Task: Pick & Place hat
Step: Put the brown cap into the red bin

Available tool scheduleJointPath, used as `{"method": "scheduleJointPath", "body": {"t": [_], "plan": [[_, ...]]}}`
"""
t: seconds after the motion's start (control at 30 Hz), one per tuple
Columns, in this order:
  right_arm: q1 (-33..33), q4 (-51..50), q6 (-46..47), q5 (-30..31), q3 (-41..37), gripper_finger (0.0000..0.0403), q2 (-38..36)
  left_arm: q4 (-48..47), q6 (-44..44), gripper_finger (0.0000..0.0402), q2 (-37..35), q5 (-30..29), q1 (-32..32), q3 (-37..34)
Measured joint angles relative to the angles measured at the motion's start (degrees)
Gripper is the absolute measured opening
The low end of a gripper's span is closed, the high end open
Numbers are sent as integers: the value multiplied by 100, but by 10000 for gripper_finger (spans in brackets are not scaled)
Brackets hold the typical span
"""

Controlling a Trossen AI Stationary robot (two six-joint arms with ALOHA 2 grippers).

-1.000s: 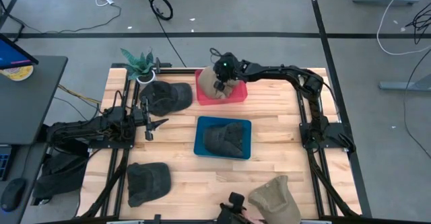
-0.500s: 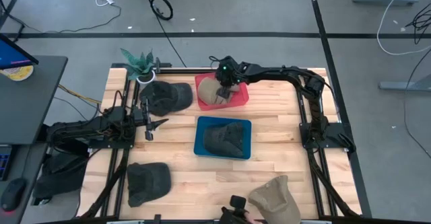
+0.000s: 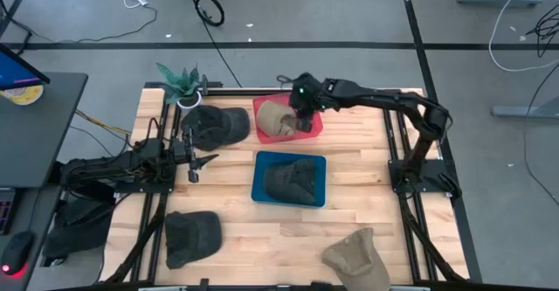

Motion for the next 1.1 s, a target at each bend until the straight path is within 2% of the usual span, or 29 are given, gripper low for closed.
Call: {"method": "scheduleJointPath", "body": {"t": [0.17,0.33,0.5,0.67,0.93,1.1], "plan": [[756,-1221,371,-11,-2,172,-396,0,2,177,-2,2,0,0],[1661,-2258,1117,-26,-2,214,-704,0,2,177,0,2,2,0],[2596,-2957,2158,-481,-2,239,-831,0,2,177,-1,1,2,1],[3700,-3169,3154,-1039,-2,249,-832,0,0,177,-2,0,2,0],[5403,-3042,4829,-1072,-2,243,-832,0,1,177,-2,0,1,2],[6309,-2638,5445,-1057,-7,242,-782,0,0,177,-1,0,0,1]]}}
